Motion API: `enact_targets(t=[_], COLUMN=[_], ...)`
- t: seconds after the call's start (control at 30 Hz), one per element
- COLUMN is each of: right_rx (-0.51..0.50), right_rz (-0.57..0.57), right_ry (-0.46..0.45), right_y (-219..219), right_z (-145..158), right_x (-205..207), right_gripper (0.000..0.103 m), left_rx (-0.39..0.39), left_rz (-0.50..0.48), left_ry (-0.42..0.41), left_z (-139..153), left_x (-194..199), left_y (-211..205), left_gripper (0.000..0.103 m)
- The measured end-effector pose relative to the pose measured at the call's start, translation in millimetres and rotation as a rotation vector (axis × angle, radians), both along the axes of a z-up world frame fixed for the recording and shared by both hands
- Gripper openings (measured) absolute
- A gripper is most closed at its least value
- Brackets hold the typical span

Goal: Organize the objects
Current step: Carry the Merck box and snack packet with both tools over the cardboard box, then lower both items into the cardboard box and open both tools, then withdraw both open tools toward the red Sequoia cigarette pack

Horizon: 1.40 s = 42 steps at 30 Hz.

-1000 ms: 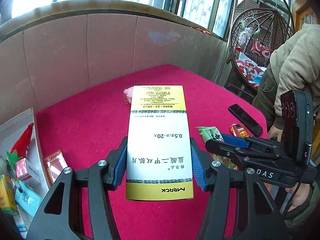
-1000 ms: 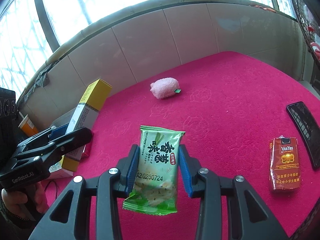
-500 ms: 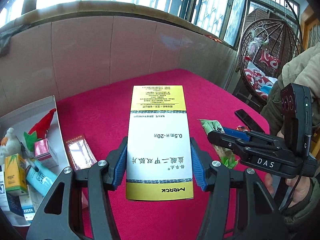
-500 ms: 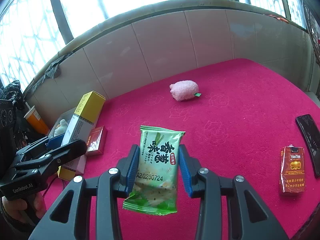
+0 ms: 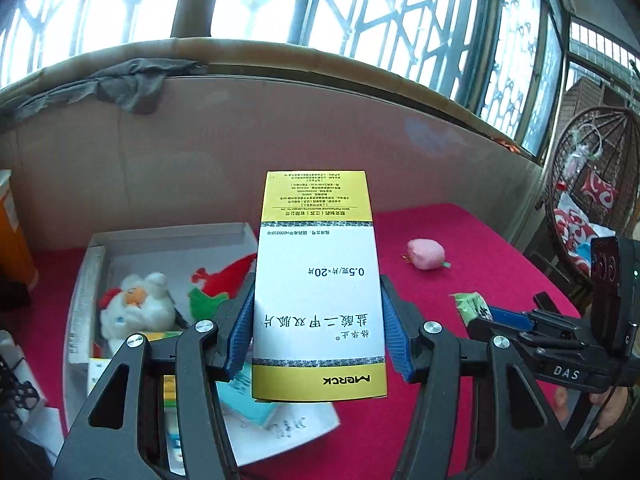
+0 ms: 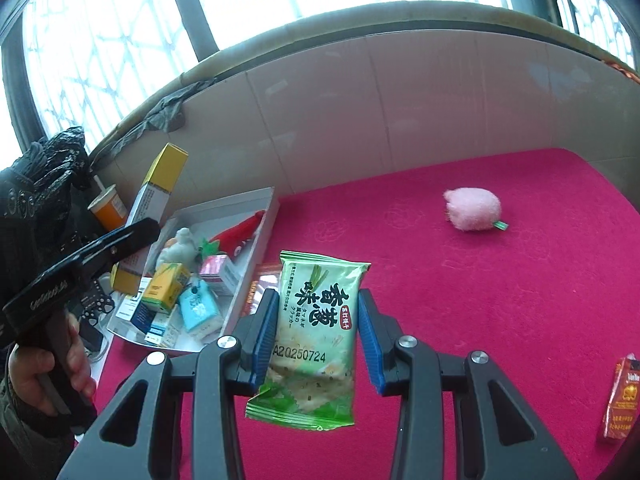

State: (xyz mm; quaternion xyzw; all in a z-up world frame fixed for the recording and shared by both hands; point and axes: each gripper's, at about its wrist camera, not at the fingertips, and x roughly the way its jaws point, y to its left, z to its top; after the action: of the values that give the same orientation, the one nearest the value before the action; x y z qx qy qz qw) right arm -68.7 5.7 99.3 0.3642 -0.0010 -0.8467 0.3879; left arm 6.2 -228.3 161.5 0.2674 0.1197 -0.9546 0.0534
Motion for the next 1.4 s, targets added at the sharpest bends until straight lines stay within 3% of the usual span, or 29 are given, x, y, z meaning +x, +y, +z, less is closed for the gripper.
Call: enact_targets(t=[0.13,0.23,0.43,0.6,0.67,0.7,0.73,0.8,0.83,1.03,1.13,1.27,1.4], right_rx=[0.005,0.003,-0.009,-0.003,0.000,0.014,0.024,0.012,0.004,-0.069,-0.064,0.055,0.213], right_rz=[0.095,0.168,0.255,0.257,0.265,0.265,0.256,0.251,0.248,0.163,0.103,0.073,0.154], right_ry=[0.000,-0.036,-0.096,-0.111,-0.096,-0.076,-0.049,-0.006,0.012,0.115,0.115,0.083,0.086], right_y=[-49.8,-89.4,-159.1,-199.1,-208.0,-211.6,-212.2,-205.1,-198.6,-130.6,-90.9,-64.0,-71.8], right_z=[8.0,4.9,-5.1,-19.3,-23.7,-24.8,-24.6,-21.3,-18.4,12.2,15.7,-8.6,-51.0], right_x=[5.2,11.2,16.7,9.9,8.0,8.9,10.7,15.9,17.8,8.7,-11.7,-32.9,-16.3], right_gripper=[0.039,0.039,0.039,0.039,0.039,0.041,0.045,0.072,0.076,0.078,0.078,0.078,0.078], left_rx=[0.016,-0.017,0.061,0.099,0.108,0.105,0.095,0.073,0.071,0.127,0.162,0.230,0.269], left_rz=[0.103,0.155,0.196,0.243,0.264,0.271,0.282,0.306,0.316,0.261,0.207,0.157,0.153], left_ry=[-0.028,-0.058,-0.146,-0.184,-0.170,-0.157,-0.141,-0.114,-0.103,0.034,0.091,0.109,0.053], left_z=[8.1,6.7,-24.2,-42.9,-44.5,-44.2,-42.6,-37.4,-34.6,-5.1,0.3,-15.7,-37.2], left_x=[-7.4,-19.3,-46.1,-55.5,-52.4,-49.1,-46.7,-36.7,-31.8,9.1,35.1,63.2,72.4], left_y=[-62.6,-91.0,-135.0,-159.2,-162.7,-162.7,-162.0,-156.6,-154.2,-126.2,-102.7,-73.7,-55.9], left_gripper=[0.057,0.057,0.057,0.057,0.071,0.090,0.100,0.103,0.103,0.103,0.103,0.103,0.103])
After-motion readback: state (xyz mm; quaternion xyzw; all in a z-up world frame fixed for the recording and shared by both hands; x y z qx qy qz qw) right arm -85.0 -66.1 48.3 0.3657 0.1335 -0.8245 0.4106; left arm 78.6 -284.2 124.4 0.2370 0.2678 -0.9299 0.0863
